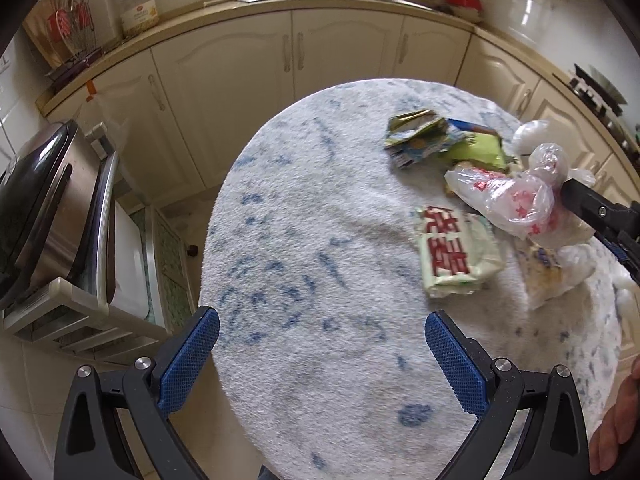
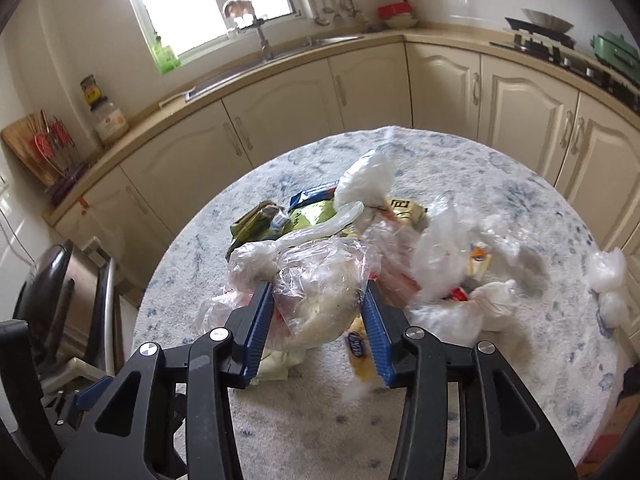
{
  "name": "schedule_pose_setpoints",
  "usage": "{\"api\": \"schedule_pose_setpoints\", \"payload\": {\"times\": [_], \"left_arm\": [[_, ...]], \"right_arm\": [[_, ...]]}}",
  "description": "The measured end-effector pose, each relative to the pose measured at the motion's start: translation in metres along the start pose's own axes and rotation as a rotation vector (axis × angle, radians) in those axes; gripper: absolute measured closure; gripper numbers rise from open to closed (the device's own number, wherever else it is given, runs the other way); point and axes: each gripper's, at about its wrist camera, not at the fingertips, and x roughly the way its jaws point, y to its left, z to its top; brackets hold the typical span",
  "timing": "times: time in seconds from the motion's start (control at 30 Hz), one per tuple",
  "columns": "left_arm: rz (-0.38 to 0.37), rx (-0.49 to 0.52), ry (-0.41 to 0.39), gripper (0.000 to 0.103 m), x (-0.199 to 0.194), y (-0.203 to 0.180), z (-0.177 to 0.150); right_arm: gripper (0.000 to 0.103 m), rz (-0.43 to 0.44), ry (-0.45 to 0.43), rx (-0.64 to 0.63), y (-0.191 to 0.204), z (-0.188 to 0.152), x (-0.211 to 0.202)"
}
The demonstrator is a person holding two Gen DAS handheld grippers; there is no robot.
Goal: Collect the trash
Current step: 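Grasp the clear plastic bag with red-printed bread using the right gripper, lift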
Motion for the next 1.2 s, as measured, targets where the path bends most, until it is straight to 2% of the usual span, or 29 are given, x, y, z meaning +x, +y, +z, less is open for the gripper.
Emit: {"api": "schedule_pose_setpoints", "payload": {"times": [0.07, 0.1, 0.13, 0.2, 0.27, 0.33, 0.43, 0.47, 0.5, 0.53, 0.57, 0.63, 0.7, 0.77, 0.83, 0.9, 0.93, 1.03, 1.13, 1.17, 1.2], "left_arm": [[-0.004, 0.011, -0.013, 0.002, -0.008, -0.007, -0.001], [-0.010, 0.018, -0.021, 0.002, -0.012, -0.011, -0.001], [-0.016, 0.024, -0.026, 0.002, -0.016, -0.016, -0.002], [-0.039, 0.041, -0.035, 0.002, -0.024, -0.026, -0.002], [-0.063, 0.059, -0.041, 0.002, -0.029, -0.037, -0.001], [-0.077, 0.075, -0.041, 0.002, -0.032, -0.046, 0.000], [-0.094, 0.088, -0.028, 0.002, -0.033, -0.055, 0.000], [-0.098, 0.088, -0.020, 0.002, -0.032, -0.056, -0.001], [-0.099, 0.087, -0.011, 0.002, -0.032, -0.057, -0.002], [-0.097, 0.086, -0.005, 0.002, -0.031, -0.056, -0.003], [-0.094, 0.085, 0.002, 0.002, -0.030, -0.054, -0.004], [-0.086, 0.079, 0.008, 0.002, -0.029, -0.050, -0.006], [-0.069, 0.066, 0.011, 0.002, -0.028, -0.044, -0.007], [-0.060, 0.064, 0.016, 0.002, -0.024, -0.042, -0.007], [-0.060, 0.066, 0.029, 0.002, -0.017, -0.041, -0.008], [-0.065, 0.066, 0.043, 0.002, -0.013, -0.041, -0.009], [-0.068, 0.070, 0.050, 0.002, -0.010, -0.041, -0.009], [-0.074, 0.089, 0.061, 0.002, -0.006, -0.044, -0.011], [-0.078, 0.103, 0.063, 0.002, -0.003, -0.047, -0.012], [-0.080, 0.106, 0.063, 0.002, -0.003, -0.049, -0.013], [-0.082, 0.109, 0.062, 0.002, -0.003, -0.051, -0.013]], "right_arm": [[0.059, 0.003, -0.025, 0.021, -0.009, 0.002, -0.013], [0.073, -0.008, -0.053, 0.040, -0.017, 0.004, -0.025], [0.075, -0.010, -0.069, 0.057, -0.023, 0.005, -0.033], [0.090, -0.012, -0.100, 0.072, -0.036, 0.007, -0.048], [0.092, -0.049, -0.123, 0.090, -0.050, 0.008, -0.061], [0.092, -0.062, -0.109, 0.074, -0.057, 0.008, -0.064], [0.090, -0.100, -0.032, 0.052, -0.065, -0.001, -0.056], [0.081, -0.112, 0.001, 0.059, -0.067, -0.005, -0.052], [0.054, -0.119, 0.037, 0.086, -0.070, -0.010, -0.047], [0.033, -0.119, 0.052, 0.118, -0.075, -0.014, -0.044], [0.000, -0.115, 0.048, 0.143, -0.080, -0.018, -0.044], [0.001, -0.114, 0.010, 0.211, -0.090, -0.031, -0.050], [0.000, -0.211, 0.006, 0.248, -0.097, -0.043, -0.055], [0.000, -0.272, -0.024, 0.244, -0.097, -0.050, -0.061], [0.000, -0.316, 0.002, 0.231, -0.098, -0.056, -0.055], [0.000, -0.363, 0.064, 0.223, -0.100, -0.066, -0.040], [0.000, -0.364, 0.084, 0.223, -0.101, -0.071, -0.034], [0.000, -0.296, 0.145, 0.270, -0.108, -0.084, -0.015], [0.001, -0.351, 0.114, 0.180, -0.098, -0.083, -0.009], [0.005, -0.341, 0.119, 0.165, -0.097, -0.083, -0.005], [0.018, -0.351, 0.097, 0.143, -0.095, -0.083, -0.006]]}}
